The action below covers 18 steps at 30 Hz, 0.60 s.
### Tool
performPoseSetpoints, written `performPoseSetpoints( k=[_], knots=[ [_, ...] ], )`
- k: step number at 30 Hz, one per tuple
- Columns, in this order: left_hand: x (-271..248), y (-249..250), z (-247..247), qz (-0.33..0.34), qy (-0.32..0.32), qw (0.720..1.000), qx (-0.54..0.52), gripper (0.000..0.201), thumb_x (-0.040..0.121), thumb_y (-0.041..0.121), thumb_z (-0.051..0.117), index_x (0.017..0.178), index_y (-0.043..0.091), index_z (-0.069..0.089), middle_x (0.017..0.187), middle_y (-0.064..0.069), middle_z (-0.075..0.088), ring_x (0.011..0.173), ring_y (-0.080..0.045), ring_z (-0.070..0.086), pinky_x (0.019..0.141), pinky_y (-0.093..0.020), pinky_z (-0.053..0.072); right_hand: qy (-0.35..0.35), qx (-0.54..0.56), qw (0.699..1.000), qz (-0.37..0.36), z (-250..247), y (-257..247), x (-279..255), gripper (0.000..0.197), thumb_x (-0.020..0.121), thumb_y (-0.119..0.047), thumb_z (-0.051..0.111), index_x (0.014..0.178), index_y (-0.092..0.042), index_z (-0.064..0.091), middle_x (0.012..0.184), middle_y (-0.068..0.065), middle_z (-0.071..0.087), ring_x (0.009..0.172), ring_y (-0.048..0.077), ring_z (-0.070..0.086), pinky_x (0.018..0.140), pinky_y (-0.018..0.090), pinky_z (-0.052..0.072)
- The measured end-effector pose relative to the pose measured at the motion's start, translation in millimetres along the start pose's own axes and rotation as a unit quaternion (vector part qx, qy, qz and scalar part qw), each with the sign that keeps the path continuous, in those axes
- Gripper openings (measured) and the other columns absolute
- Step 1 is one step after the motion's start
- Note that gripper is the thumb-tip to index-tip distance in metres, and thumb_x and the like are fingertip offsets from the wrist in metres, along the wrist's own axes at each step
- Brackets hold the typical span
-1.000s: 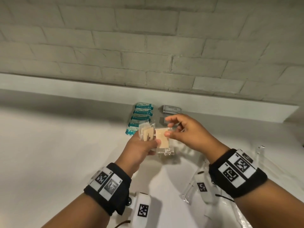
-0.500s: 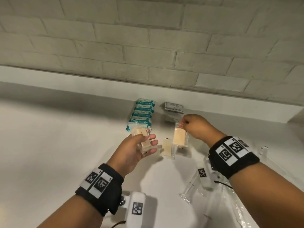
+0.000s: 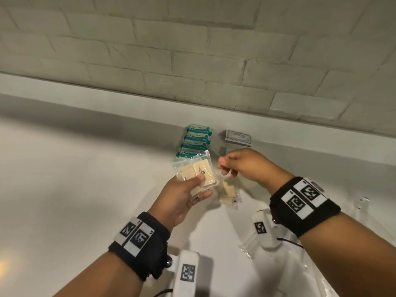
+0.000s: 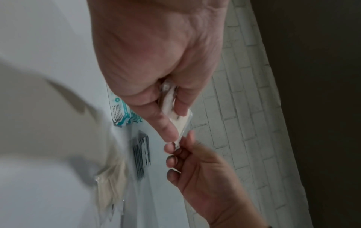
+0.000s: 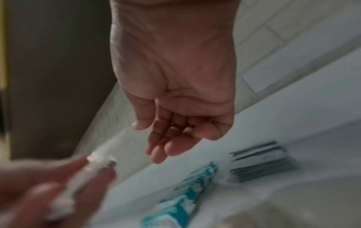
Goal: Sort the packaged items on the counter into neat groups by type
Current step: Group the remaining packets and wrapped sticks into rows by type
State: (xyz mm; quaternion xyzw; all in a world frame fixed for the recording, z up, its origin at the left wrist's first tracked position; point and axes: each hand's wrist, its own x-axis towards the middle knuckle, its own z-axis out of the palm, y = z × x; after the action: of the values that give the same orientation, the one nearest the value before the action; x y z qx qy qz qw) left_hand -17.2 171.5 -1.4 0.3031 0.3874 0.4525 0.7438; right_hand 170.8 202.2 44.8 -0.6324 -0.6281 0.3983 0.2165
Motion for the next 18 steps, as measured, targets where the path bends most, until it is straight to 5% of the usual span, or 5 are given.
performPoseSetpoints(
  k=[7, 10, 12, 15, 18],
  knots=[
    [-1.1, -0.2, 19.5, -0.019, -0.029, 0.998, 0.05, 0.024, 0.096, 0.02, 0.053, 0.115, 0.007, 0.062, 0.102, -0.013, 0.074, 0.086, -0.025, 0.072, 0.065, -0.03, 0.06, 0.065, 0.083, 0.99, -0.095, -5.3, -0.3, -31.9, 0.007, 0.078, -0.007, 0.075, 0.077, -0.012, 0.071, 0.069, -0.007, 0.065, 0.061, 0.001, 0.057, 0.063, 0.015, 0.048],
    [-2.9, 3.3, 21.9, -0.061, -0.037, 0.996, 0.046, 0.038, 0.096, 0.04, 0.047, 0.104, 0.006, 0.062, 0.094, -0.016, 0.074, 0.074, -0.024, 0.073, 0.055, -0.026, 0.059, 0.128, -0.07, 0.965, -0.216, -14.2, 1.9, -44.8, 0.005, 0.08, -0.012, 0.073, 0.079, -0.016, 0.071, 0.078, -0.009, 0.06, 0.071, 0.005, 0.057, 0.067, 0.02, 0.047],
    [-5.7, 4.9, 21.0, -0.054, -0.057, 0.996, 0.046, 0.023, 0.093, 0.028, 0.058, 0.103, 0.008, 0.063, 0.091, -0.012, 0.073, 0.07, -0.019, 0.072, 0.055, -0.024, 0.057, 0.096, -0.18, 0.942, -0.268, -15.9, 3.9, -52.6, 0.006, 0.079, -0.017, 0.074, 0.081, -0.022, 0.074, 0.089, -0.012, 0.058, 0.084, 0.008, 0.059, 0.075, 0.027, 0.048],
    [-10.0, 5.7, 21.6, 0.006, -0.054, 0.994, 0.098, 0.02, 0.086, 0.003, 0.063, 0.104, 0.012, 0.065, 0.087, -0.004, 0.073, 0.074, -0.018, 0.069, 0.067, -0.028, 0.053, 0.056, -0.087, 0.973, -0.207, -15.6, 3.4, -61.6, 0.015, 0.083, -0.016, 0.071, 0.092, -0.028, 0.074, 0.103, -0.015, 0.059, 0.095, 0.006, 0.059, 0.085, 0.026, 0.05],
    [-14.1, 3.7, 25.4, 0.062, -0.062, 0.983, 0.159, 0.034, 0.077, 0.003, 0.07, 0.111, 0.006, 0.064, 0.095, -0.01, 0.072, 0.083, -0.025, 0.068, 0.07, -0.032, 0.052, 0.071, 0.065, 0.991, -0.089, -16.7, -7.8, -64.7, 0.025, 0.085, -0.019, 0.07, 0.11, -0.022, 0.067, 0.098, -0.006, 0.066, 0.081, 0.005, 0.061, 0.073, 0.02, 0.054]
  ],
)
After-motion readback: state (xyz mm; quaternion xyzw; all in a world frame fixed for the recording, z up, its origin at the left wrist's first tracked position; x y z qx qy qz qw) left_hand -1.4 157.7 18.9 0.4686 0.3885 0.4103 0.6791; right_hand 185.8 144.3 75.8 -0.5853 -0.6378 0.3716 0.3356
